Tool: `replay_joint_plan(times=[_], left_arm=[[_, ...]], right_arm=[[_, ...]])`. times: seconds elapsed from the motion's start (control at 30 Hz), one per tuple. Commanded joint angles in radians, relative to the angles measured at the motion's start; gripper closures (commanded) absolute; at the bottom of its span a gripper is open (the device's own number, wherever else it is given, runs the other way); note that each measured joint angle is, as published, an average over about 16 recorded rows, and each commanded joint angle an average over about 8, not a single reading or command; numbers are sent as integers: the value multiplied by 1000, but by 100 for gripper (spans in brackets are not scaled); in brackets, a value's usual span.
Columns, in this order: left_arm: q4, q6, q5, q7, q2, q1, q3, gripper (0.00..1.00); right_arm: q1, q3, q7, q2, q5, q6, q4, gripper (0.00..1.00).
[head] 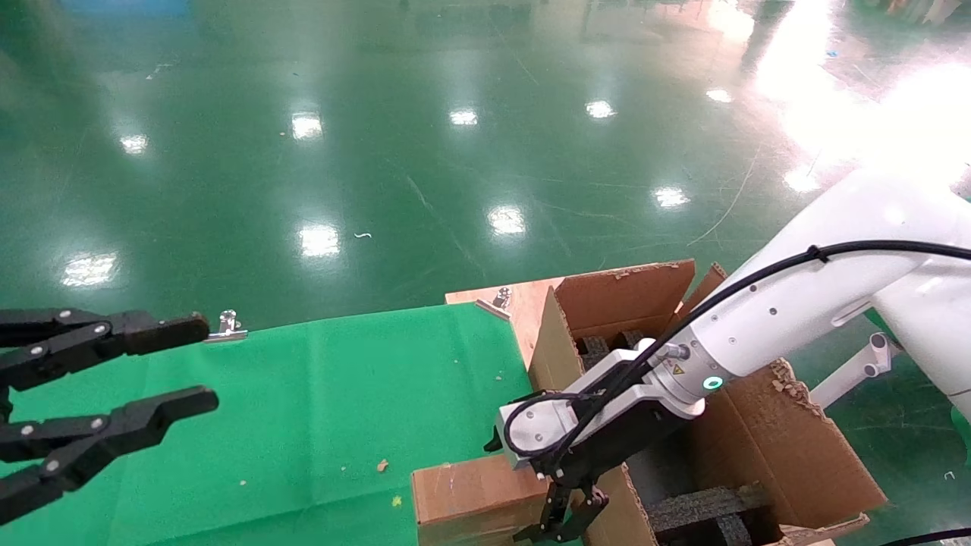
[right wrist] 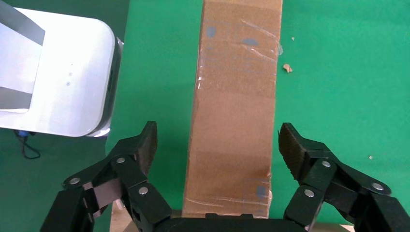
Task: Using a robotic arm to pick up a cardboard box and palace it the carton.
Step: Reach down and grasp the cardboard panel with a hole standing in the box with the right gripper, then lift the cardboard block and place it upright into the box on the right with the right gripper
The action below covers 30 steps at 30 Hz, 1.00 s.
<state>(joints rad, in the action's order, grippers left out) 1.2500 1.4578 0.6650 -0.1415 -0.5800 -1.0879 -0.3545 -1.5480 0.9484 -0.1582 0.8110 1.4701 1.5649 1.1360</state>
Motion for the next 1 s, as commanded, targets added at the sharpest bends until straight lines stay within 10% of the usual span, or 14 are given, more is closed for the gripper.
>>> replay_joint_plan(times=[0.03,1.0], left_arm=[[0,0,0,0,0,0,0,0],[0,0,0,0,0,0,0,0]], right_arm=[[1,-2,-1,-1,-1,0,1,100],[3,-7,-4,-4,-7,-2,4,100]])
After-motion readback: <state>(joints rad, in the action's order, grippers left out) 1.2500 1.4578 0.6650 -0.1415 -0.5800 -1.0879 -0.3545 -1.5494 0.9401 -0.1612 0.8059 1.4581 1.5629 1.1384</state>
